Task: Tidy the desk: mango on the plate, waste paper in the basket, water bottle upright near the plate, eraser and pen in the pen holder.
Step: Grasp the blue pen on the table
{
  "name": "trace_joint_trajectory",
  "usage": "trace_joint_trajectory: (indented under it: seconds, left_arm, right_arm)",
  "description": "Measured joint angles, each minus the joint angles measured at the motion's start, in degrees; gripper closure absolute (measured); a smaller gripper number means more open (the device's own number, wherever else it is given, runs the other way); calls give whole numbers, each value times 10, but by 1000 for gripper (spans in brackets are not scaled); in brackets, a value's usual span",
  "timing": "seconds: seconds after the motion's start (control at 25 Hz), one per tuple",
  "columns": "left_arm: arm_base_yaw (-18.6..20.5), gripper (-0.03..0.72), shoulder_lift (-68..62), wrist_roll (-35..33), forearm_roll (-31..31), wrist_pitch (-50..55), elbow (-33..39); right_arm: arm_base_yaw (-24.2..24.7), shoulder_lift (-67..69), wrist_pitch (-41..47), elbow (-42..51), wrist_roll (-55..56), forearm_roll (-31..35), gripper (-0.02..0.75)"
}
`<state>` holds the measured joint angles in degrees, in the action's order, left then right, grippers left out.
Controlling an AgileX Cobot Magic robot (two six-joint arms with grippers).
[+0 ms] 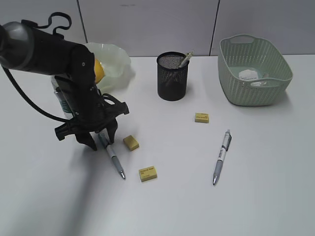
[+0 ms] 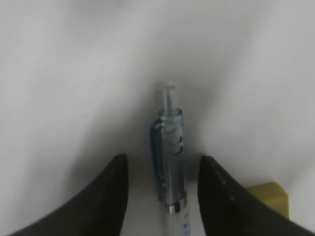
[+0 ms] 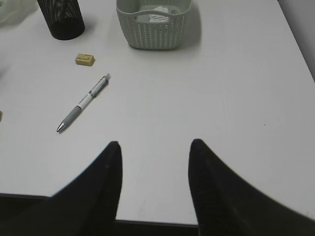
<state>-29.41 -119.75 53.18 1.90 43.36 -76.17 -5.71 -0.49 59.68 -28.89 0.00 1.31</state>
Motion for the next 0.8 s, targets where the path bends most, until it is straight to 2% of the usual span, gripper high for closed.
trace_joint_trajectory:
  seconds: [0.24, 0.36, 0.48, 0.8]
  left_arm:
    - [2, 494, -1, -29, -5, 16, 0]
    - [2, 537, -1, -61, -5, 20, 0]
    - [2, 549, -1, -103, -4, 24, -2]
    - [2, 549, -13, -268, 24, 76, -37]
  right_arm:
    - [0, 0, 0, 0, 0, 0, 374]
    - [0, 0, 0, 0, 0, 0, 374]
    - [0, 0, 0, 0, 0, 0, 374]
    - [0, 0, 0, 0, 0, 0, 374]
